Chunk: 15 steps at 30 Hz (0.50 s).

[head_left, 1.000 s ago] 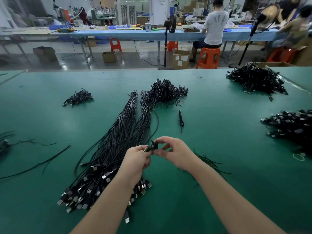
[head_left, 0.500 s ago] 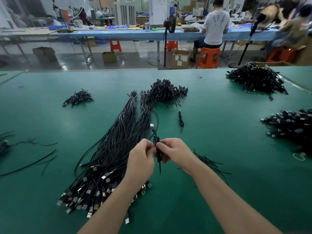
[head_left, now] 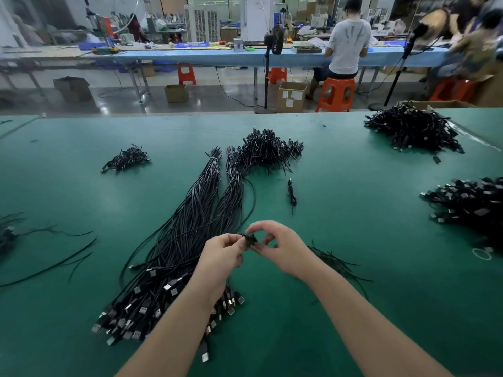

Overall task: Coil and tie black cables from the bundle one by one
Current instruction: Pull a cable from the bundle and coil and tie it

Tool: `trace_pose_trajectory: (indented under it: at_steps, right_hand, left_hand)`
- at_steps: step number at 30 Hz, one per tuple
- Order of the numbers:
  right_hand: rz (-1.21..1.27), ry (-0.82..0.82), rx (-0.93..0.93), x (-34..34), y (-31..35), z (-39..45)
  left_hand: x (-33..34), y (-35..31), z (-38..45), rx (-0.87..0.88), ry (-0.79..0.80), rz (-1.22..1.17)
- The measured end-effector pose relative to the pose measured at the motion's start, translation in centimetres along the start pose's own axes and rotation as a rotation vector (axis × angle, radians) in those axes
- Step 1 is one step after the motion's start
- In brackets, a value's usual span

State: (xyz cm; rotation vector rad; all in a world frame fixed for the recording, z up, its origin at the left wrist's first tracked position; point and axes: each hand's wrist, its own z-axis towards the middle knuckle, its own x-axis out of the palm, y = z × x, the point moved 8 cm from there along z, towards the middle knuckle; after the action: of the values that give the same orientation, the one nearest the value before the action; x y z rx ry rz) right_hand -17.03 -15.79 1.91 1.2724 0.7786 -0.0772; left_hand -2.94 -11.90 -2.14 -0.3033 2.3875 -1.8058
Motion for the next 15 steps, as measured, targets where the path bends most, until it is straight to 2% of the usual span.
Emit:
trace_pose_trajectory:
  at_steps: [4, 7, 10, 12, 14, 15]
  right_hand:
    - [0.072, 0.007, -0.012, 0.3, 0.1, -0.1]
    - [0.108, 0.062, 0.063, 0.9, -0.6, -0.1]
    - [0.428, 0.170, 0.289, 1.9, -1.9, -0.6]
    - [0.691, 0.230, 0.453, 2.6, -2.3, -1.1]
    - [0.787, 0.250, 0.558, 3.0, -2.6, -1.4]
    - [0.774, 0.247, 0.570, 3.0, -2.7, -1.4]
  left_hand:
    - [0.1, -0.1, -0.2, 0.003, 0.019, 0.034]
    - [-0.1, -1.5, -0.5, 0.139, -0.068, 0.317]
    - [0.4, -3.8, -1.9, 0.417, -0.125, 0.596]
    - [1.6, -5.4, -3.6, 0.711, -0.156, 0.865]
    - [2.5, -5.7, -4.6, 0.929, -0.187, 1.070]
    - [2.3, -5.7, -4.6, 0.936, -0.199, 1.063]
